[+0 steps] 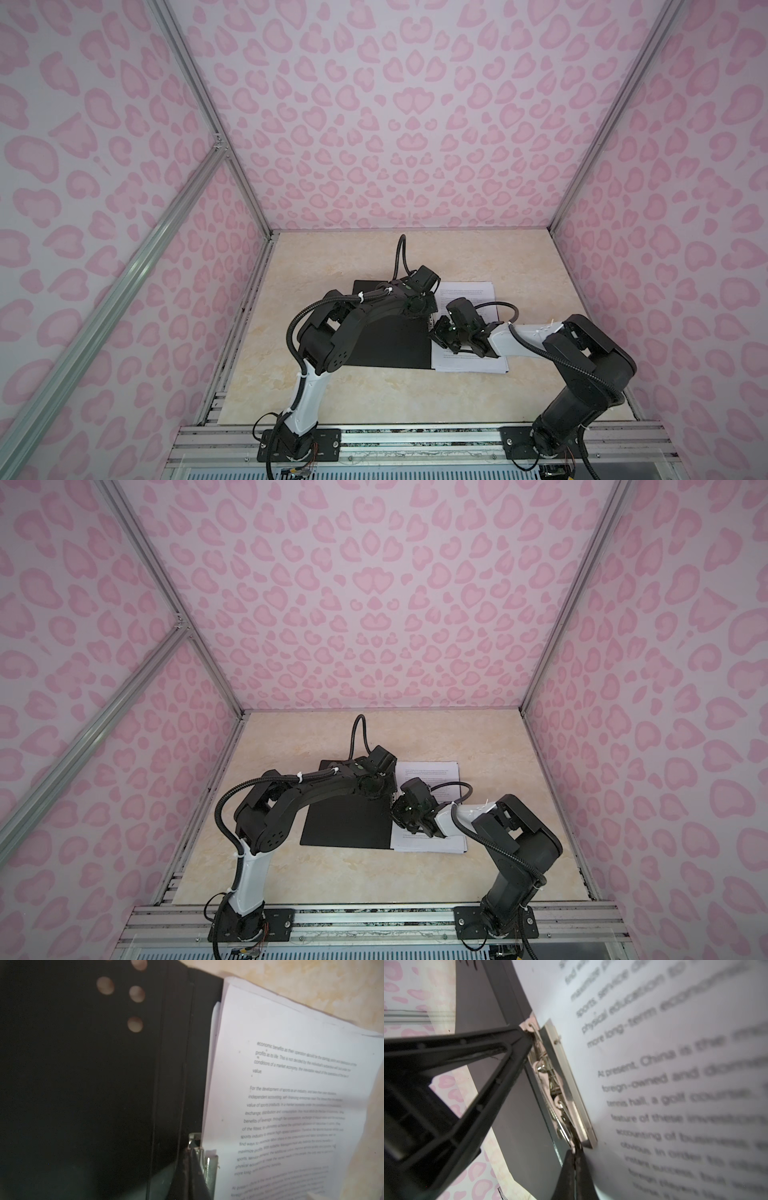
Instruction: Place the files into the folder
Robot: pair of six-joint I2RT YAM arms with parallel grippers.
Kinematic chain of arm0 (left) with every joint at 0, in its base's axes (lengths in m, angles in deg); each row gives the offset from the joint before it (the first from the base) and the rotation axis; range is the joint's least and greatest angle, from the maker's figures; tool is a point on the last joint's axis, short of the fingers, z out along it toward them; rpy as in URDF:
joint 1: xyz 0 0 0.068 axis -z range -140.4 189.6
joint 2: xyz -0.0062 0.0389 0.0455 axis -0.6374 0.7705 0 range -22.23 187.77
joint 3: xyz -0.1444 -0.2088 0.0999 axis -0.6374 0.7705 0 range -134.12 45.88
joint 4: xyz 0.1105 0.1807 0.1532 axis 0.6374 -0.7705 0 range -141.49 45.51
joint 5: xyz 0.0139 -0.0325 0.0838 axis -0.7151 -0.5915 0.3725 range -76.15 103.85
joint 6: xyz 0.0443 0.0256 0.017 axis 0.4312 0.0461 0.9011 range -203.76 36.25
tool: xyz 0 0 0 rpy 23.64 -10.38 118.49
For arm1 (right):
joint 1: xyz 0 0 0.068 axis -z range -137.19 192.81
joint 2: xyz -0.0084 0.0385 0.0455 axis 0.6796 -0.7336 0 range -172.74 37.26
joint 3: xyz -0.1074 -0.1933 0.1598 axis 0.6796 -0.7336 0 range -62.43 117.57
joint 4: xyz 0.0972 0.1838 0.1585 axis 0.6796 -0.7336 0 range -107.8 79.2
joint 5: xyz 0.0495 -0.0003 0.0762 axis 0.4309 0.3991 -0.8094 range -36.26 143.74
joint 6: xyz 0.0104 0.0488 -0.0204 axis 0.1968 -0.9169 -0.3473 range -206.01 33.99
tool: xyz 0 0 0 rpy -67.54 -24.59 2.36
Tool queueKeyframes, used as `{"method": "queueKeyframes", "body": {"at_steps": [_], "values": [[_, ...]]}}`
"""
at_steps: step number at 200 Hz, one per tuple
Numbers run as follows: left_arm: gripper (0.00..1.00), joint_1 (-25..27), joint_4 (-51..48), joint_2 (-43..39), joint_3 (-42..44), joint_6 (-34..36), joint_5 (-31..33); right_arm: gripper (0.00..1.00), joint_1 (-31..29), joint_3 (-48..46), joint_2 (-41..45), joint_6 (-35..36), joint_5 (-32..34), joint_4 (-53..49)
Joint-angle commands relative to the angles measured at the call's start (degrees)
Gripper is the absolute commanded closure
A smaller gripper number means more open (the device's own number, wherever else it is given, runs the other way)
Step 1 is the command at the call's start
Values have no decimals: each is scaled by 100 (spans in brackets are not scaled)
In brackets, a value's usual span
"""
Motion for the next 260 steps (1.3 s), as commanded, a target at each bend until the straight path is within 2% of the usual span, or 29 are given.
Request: {"method": "queueKeyframes", "body": {"at_steps": [1,34,59,77,126,171,225,260], "values": [[96,-5,-1007,75,154,-195,244,100,152,-76,-516,389,377,-1618],[96,-5,-950,-7,270,-294,282,100,323,-84,-856,693,17,-1320],[96,-8,-884,-34,344,-364,236,100,380,-153,-897,860,-406,-690],[96,-5,-859,-41,389,-375,202,94,445,-114,-901,1020,-619,-506],[96,-47,-787,-99,535,-462,140,88,588,38,-871,1171,-1147,-162],[96,-57,-760,-88,542,-507,105,79,589,150,-693,1323,-1264,-244],[96,-108,-763,-109,570,-507,115,76,591,114,-519,1276,-1472,-104],[96,-151,-743,-110,526,-434,16,66,617,88,-270,1217,-1377,-344]]}}
